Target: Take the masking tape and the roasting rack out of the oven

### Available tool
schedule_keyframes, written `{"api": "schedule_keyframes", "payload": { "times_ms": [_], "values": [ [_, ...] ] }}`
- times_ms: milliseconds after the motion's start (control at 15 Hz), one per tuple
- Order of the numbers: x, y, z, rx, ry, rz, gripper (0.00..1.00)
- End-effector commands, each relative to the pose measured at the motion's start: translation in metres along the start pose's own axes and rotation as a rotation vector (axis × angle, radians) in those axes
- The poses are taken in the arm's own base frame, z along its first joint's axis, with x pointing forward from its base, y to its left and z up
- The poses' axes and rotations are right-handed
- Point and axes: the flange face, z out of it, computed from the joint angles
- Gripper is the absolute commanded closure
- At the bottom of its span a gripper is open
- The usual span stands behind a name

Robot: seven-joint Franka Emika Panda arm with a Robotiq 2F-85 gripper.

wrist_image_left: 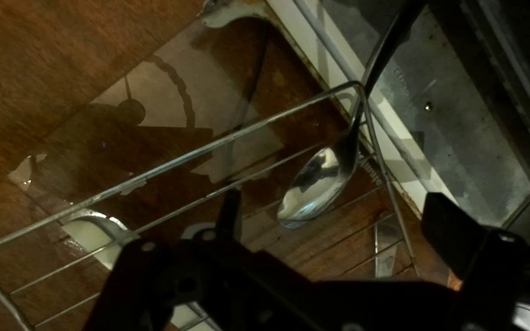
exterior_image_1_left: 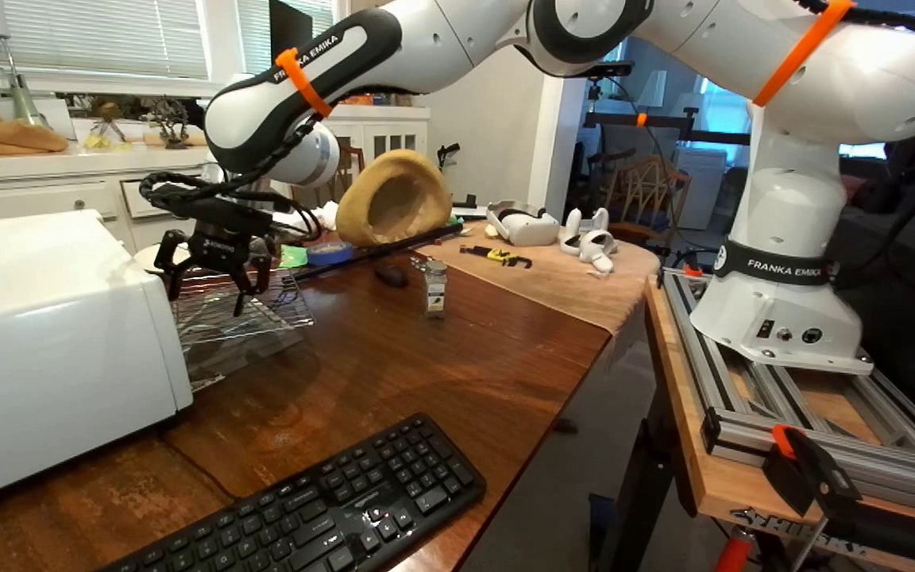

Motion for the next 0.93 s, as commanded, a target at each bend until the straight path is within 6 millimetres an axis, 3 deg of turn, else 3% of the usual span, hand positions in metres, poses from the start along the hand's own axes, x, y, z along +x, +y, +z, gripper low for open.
{"api": "schedule_keyframes", "payload": {
  "times_ms": [0,333,867],
  "values": [
    [-0.002,0.001,0.019,0.043,0.013,0.070,0.00],
    [-0.006,0.003,0.038,0.110,0.054,0.113,0.02],
    [-0.019,-0.003,0.046,0.122,0.060,0.107,0.64]
  ]
}}
